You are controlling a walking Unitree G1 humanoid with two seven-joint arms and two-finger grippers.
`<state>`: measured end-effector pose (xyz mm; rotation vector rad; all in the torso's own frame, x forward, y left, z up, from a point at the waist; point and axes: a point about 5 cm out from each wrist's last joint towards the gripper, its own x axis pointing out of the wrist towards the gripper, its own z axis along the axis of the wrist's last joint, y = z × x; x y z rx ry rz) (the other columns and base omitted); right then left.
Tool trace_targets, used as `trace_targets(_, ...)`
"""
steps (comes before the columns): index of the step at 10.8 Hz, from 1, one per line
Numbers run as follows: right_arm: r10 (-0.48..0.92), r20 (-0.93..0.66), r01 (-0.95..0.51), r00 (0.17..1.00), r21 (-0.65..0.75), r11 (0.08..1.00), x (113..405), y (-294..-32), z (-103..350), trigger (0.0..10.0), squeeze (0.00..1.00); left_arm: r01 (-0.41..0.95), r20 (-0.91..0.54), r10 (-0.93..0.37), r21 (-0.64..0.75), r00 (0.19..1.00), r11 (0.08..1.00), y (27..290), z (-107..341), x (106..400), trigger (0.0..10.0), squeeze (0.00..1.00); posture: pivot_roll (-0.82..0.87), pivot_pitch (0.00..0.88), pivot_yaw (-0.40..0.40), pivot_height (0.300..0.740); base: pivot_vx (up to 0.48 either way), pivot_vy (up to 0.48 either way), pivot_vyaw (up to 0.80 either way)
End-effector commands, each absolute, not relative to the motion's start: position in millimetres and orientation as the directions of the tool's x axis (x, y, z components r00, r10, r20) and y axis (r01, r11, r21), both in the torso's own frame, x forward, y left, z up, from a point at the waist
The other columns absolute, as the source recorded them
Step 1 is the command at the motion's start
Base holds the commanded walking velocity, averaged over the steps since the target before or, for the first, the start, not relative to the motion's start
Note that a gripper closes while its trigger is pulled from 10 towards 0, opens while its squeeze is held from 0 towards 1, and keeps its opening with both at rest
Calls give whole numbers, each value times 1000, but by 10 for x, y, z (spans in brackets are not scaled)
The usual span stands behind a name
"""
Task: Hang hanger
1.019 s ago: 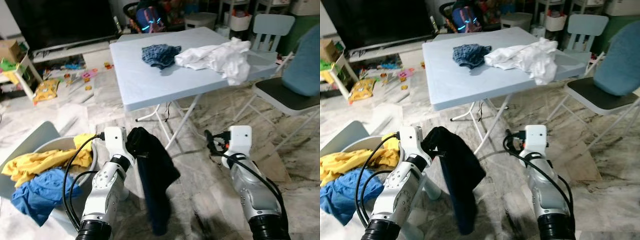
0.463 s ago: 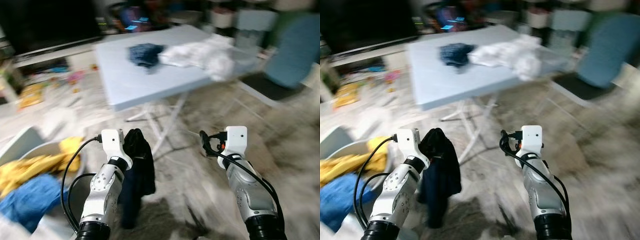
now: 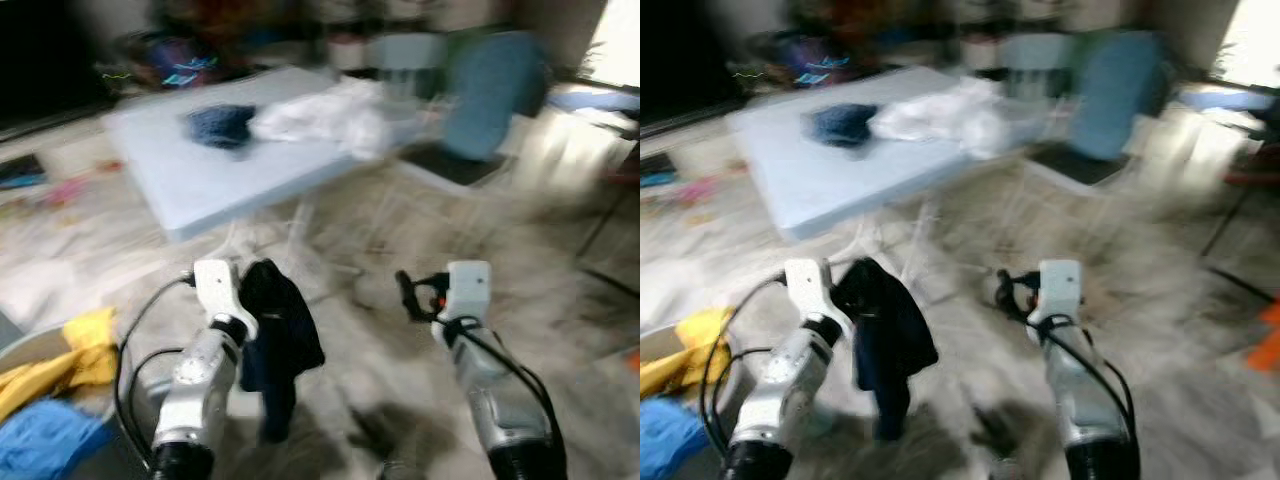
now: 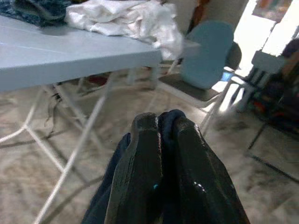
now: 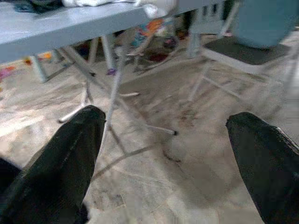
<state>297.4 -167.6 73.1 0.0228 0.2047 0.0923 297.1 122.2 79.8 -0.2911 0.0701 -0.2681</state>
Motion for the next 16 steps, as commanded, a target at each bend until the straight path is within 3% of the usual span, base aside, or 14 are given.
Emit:
trace_targets(1,102,-155,-100,983,21,995,3045,-1658,863,10000,0,260,4,-269,-276,963,925,1238,862,3002,10000,0,-219,0,86,740,0,424,-563)
trace_targets(9,80,-131,-78,988,18,997,3043,-1678,897,10000,0,274,-12,-288,-280,957,920,1213,802,2983,10000,0,-220,0,89,740,267,398,-123)
trace_targets(16,58,-120,-57,991,8,998,3067,-1698,924,10000,0,329,-5,-350,-326,937,886,1095,776,2930,10000,0,-218,0,83,740,46,51,-800)
